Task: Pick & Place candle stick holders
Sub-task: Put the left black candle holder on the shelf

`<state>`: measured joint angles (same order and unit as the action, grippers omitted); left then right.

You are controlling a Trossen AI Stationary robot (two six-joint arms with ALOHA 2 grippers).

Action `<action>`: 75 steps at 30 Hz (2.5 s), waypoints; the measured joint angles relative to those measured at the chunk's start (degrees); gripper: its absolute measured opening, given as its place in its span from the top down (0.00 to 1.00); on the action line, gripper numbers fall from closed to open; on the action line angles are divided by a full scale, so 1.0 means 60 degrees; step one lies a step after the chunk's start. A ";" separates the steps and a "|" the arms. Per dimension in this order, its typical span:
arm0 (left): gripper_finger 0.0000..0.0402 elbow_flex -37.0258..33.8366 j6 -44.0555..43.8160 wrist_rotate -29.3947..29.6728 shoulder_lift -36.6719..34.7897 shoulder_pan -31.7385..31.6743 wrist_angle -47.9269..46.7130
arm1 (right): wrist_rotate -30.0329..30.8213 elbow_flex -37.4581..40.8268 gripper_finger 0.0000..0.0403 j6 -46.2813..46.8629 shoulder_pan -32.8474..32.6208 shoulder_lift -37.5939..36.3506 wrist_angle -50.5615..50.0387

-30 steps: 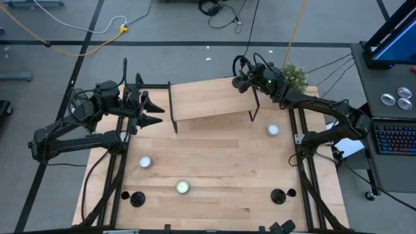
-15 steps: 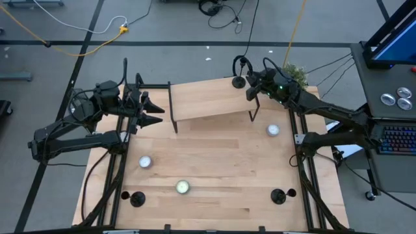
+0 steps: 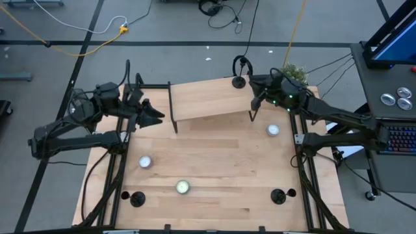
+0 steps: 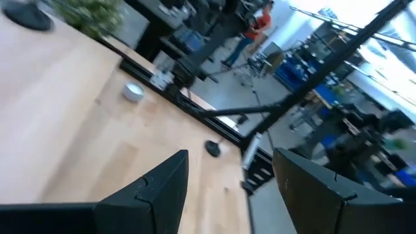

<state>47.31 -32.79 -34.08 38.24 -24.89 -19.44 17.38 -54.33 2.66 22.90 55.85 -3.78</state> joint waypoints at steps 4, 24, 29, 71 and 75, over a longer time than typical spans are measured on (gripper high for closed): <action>0.43 0.0000 -0.0670 0.0545 0.0000 0.0851 -0.0001 | 0.0005 0.0000 0.99 -0.0212 -0.0131 -0.0528 -0.0129; 0.43 0.0000 -0.4198 0.3526 0.0029 0.4607 -0.1796 | -0.0698 0.3769 1.00 0.1168 -0.1098 -0.3690 0.2215; 0.43 0.0416 -0.5551 0.3825 0.0564 0.5277 -0.3412 | -0.1075 0.4820 1.00 0.1196 -0.1098 -0.4577 0.3242; 0.43 0.5650 -0.9923 0.5370 0.5005 1.3290 -0.9912 | -0.1197 0.5308 1.00 0.1187 -0.1087 -0.4925 0.3288; 0.43 0.5650 -1.0251 0.5561 0.5005 1.3623 -0.9882 | -0.1197 0.5308 1.00 0.1189 -0.1087 -0.4925 0.3290</action>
<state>81.21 -94.30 -0.71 68.27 56.85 -78.73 10.20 -22.48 9.79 16.38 26.30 15.96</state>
